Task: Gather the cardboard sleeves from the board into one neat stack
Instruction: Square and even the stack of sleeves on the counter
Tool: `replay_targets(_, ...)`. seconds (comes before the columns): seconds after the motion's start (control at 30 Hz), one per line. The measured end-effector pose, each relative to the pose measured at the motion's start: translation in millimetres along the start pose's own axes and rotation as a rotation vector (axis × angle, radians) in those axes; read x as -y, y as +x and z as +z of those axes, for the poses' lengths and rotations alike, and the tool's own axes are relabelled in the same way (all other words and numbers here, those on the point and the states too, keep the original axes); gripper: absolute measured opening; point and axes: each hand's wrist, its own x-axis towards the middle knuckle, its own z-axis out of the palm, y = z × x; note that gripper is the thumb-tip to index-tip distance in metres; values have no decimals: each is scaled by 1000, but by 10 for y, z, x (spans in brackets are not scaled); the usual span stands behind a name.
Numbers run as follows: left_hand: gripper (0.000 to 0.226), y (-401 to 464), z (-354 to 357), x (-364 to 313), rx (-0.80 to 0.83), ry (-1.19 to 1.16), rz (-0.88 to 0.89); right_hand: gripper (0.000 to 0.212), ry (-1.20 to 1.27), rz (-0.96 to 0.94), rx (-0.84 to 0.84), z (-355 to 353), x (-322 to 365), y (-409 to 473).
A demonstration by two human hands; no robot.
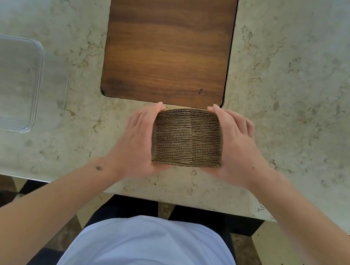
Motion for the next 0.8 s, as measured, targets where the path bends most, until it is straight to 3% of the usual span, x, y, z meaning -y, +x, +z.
replay_targets(0.47, 107, 64, -42, -20, 33, -87, -65, 111, 44, 58, 55, -28, -6, 56)
replay_targets(0.6, 99, 108, -225, -151, 34, -323, -99, 102, 295, 178, 118, -191, 138, 88)
replay_targets(0.67, 105, 105, -347, -205, 49, -443, -144, 105, 445, 242, 169, -273, 214, 87)
replay_targets(0.8, 105, 117, -571, -353, -43, -813, -323, 92, 937, 444, 237, -339, 456, 35)
